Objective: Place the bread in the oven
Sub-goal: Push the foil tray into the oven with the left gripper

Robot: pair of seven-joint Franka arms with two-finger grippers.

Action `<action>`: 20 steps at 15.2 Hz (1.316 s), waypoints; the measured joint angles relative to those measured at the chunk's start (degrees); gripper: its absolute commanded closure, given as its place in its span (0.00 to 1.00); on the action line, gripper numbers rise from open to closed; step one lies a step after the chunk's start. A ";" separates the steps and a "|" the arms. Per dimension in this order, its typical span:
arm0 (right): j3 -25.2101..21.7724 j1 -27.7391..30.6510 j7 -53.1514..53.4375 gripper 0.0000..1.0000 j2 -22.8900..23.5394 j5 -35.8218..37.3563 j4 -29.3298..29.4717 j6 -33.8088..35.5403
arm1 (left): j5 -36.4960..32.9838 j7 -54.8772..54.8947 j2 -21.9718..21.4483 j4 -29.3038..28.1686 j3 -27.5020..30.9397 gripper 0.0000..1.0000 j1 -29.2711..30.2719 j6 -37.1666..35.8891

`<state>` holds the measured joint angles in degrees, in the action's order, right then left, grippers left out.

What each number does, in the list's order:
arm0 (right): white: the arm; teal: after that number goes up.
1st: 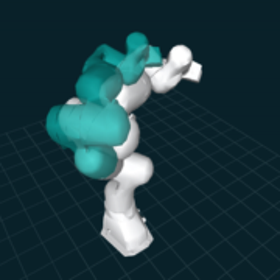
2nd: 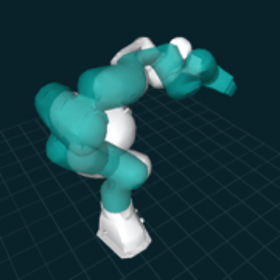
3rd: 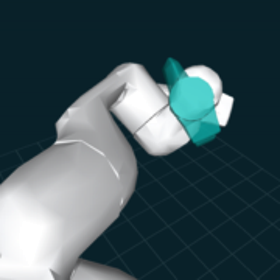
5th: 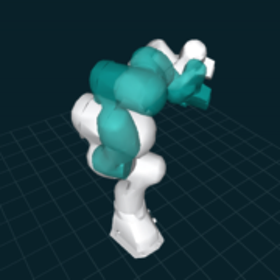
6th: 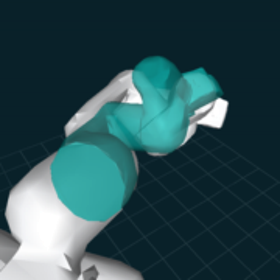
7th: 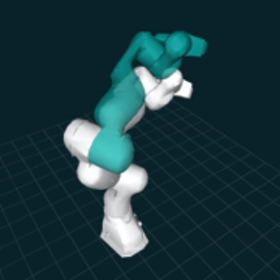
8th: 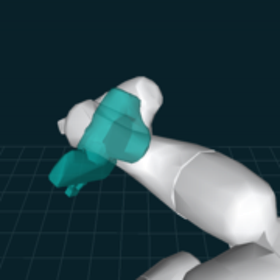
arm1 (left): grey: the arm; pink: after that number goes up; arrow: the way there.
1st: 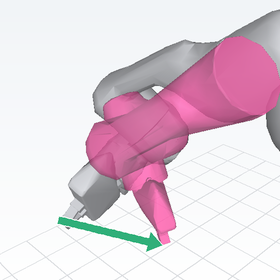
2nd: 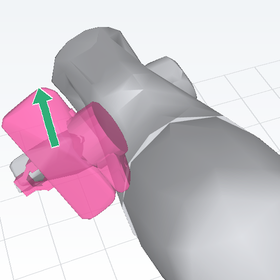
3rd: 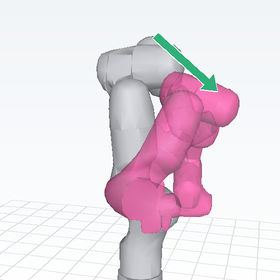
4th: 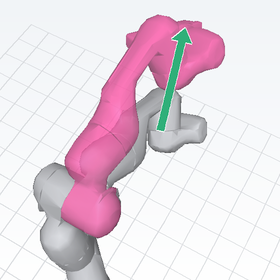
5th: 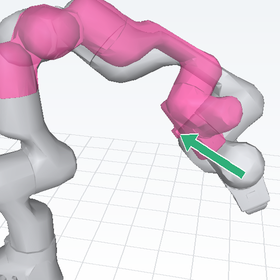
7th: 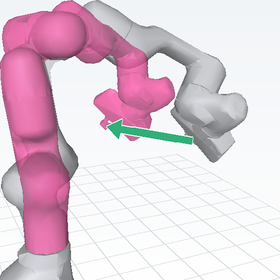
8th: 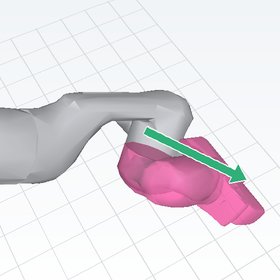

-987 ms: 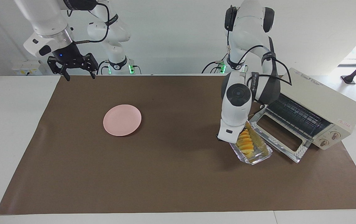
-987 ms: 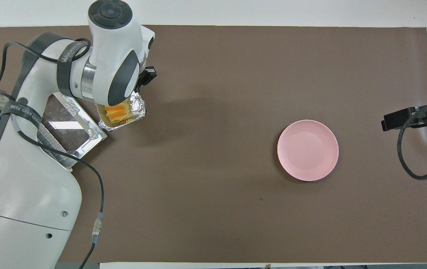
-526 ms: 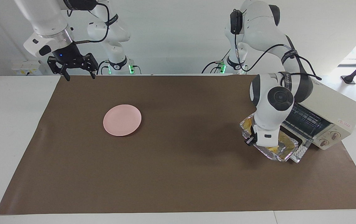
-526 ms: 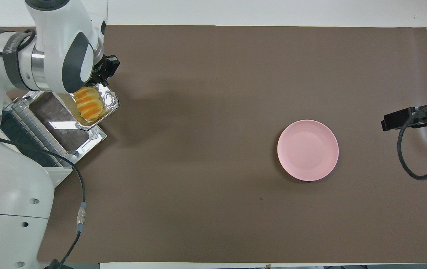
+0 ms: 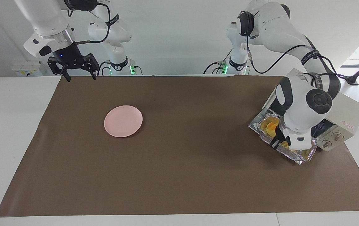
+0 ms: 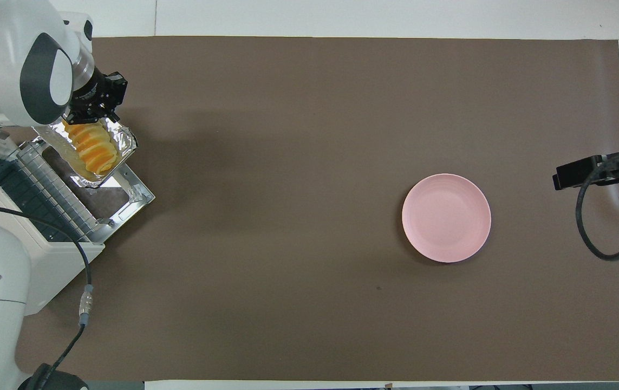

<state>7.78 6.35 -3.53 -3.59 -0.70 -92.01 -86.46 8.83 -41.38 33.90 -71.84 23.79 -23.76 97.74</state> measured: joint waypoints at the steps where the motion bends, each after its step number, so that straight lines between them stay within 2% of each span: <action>1: 0.00 0.00 0.00 0.00 0.00 0.00 0.00 0.00 | 0.05 -0.12 -0.73 -0.81 0.03 1.00 0.58 0.05; 10: 0.00 0.00 0.00 0.00 0.00 0.00 0.00 0.00 | 0.06 -0.22 -8.14 -11.47 0.04 1.00 1.65 1.75; 20: 0.00 0.00 0.00 0.00 0.00 0.00 0.00 0.00 | 0.06 -0.03 -12.21 -18.97 -0.01 1.00 1.62 2.90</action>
<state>7.78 6.35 -3.53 -3.59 -0.70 -92.01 -86.46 8.89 -41.41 21.69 -90.81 23.79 -22.15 100.65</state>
